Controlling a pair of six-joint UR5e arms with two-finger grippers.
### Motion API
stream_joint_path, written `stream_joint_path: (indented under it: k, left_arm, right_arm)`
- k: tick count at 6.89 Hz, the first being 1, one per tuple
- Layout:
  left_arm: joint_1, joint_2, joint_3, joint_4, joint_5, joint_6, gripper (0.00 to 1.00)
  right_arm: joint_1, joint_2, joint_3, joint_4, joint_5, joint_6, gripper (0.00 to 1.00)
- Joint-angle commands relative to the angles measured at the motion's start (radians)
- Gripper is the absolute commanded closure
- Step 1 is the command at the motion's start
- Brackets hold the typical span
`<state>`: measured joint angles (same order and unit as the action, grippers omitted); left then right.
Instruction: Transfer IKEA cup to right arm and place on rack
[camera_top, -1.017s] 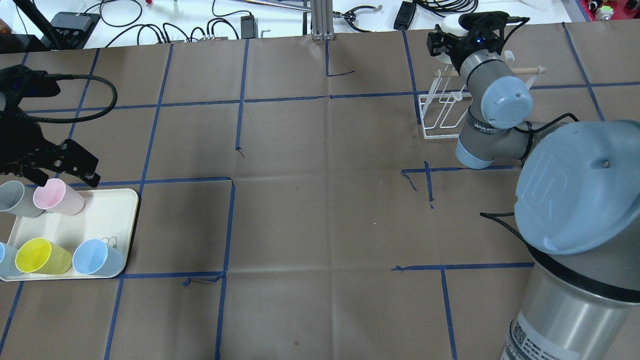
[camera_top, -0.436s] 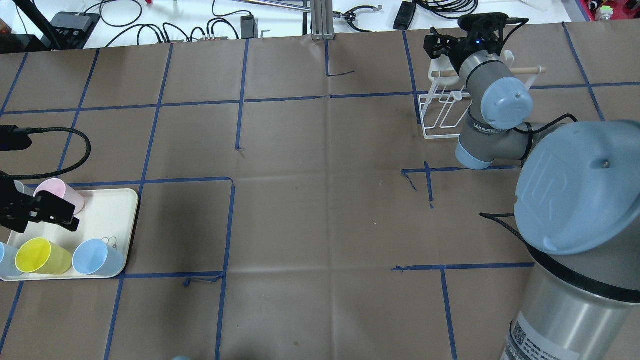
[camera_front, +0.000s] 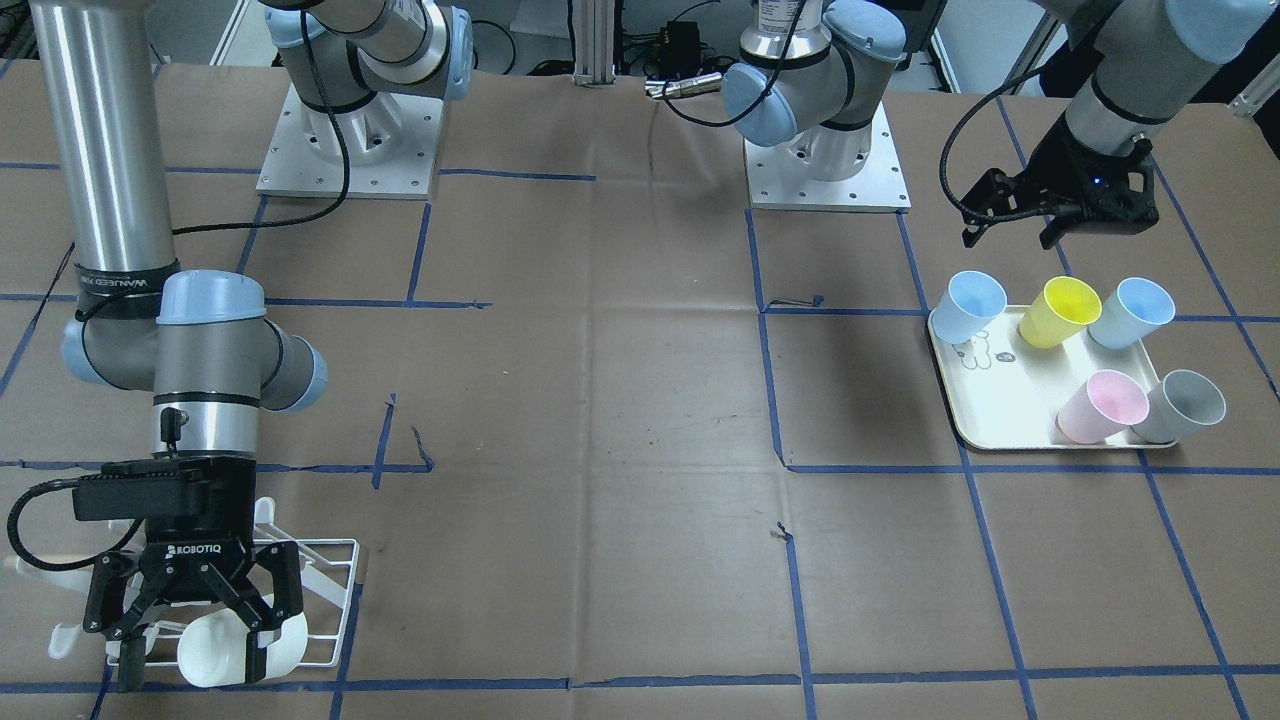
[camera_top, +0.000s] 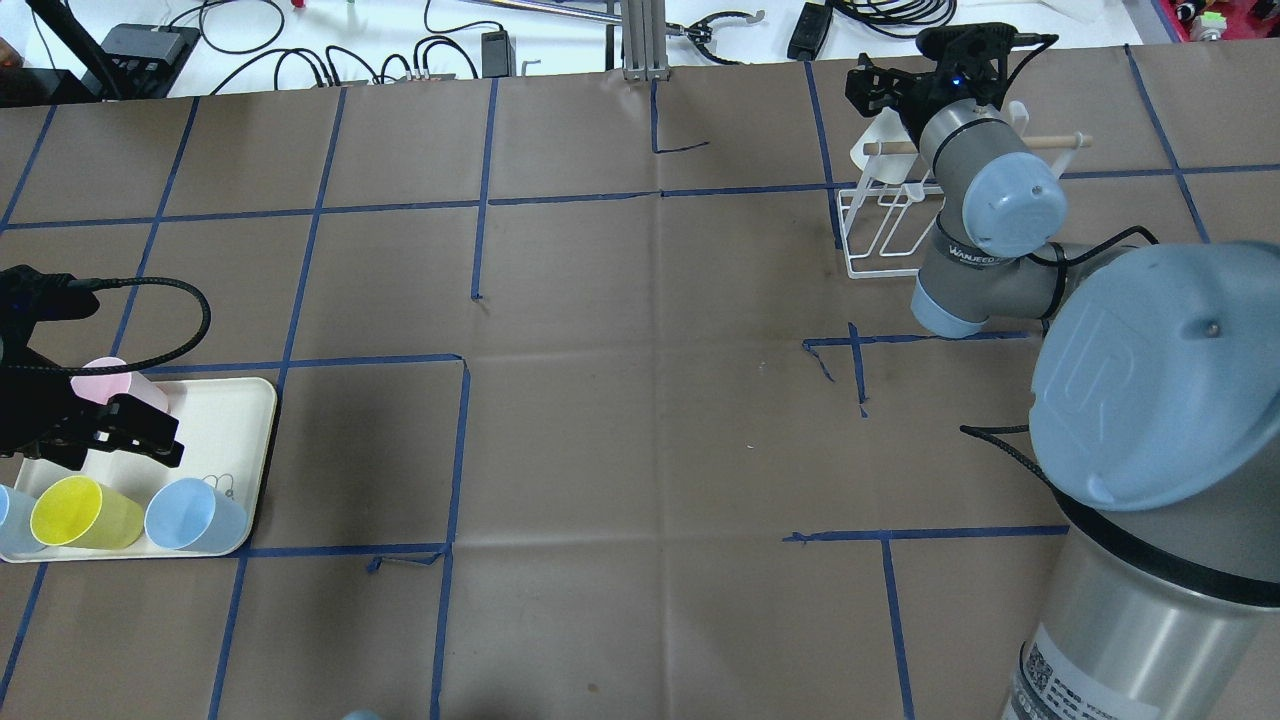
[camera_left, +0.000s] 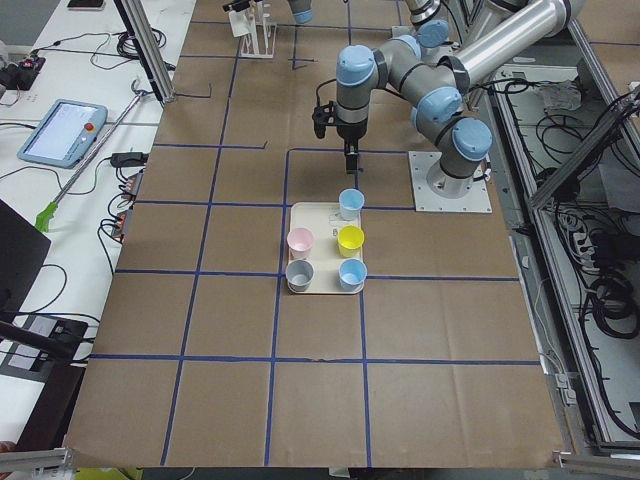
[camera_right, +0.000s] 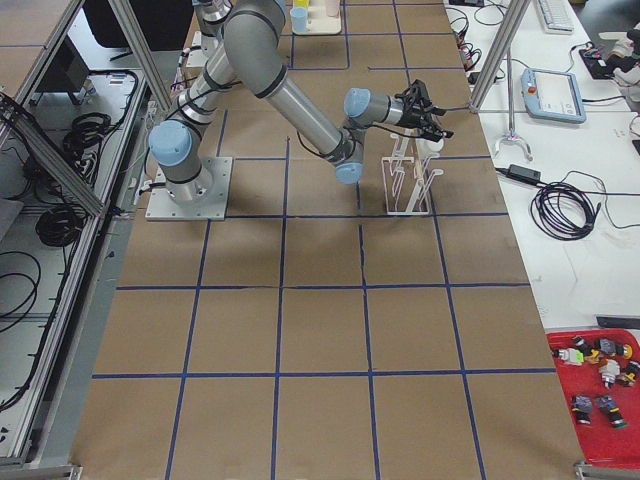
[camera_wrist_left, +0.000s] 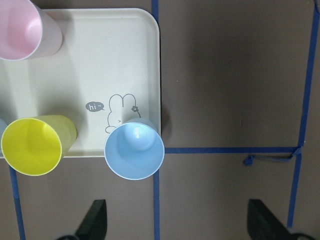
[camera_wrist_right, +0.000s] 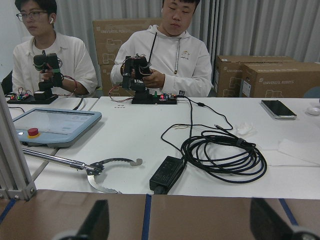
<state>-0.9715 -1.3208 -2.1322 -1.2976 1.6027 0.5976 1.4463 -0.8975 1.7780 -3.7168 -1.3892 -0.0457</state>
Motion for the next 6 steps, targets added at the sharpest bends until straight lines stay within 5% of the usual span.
stream_joint_path:
  k: [1,4,6]
  left_arm:
    - [0.000,-0.035,-0.122,0.156,0.008,-0.001,0.01]
    - [0.037,-0.130,-0.196,0.303,0.017,0.002,0.01]
    - [0.069,-0.141,-0.230,0.304,0.017,0.004,0.01]
  right_arm:
    - [0.003,-0.033,-0.009,0.009,0.010,0.007,0.01]
    - [0.063,-0.113,-0.006,0.008,0.012,0.029,0.01]
    - [0.152,-0.139,-0.008,0.005,0.013,0.218,0.01]
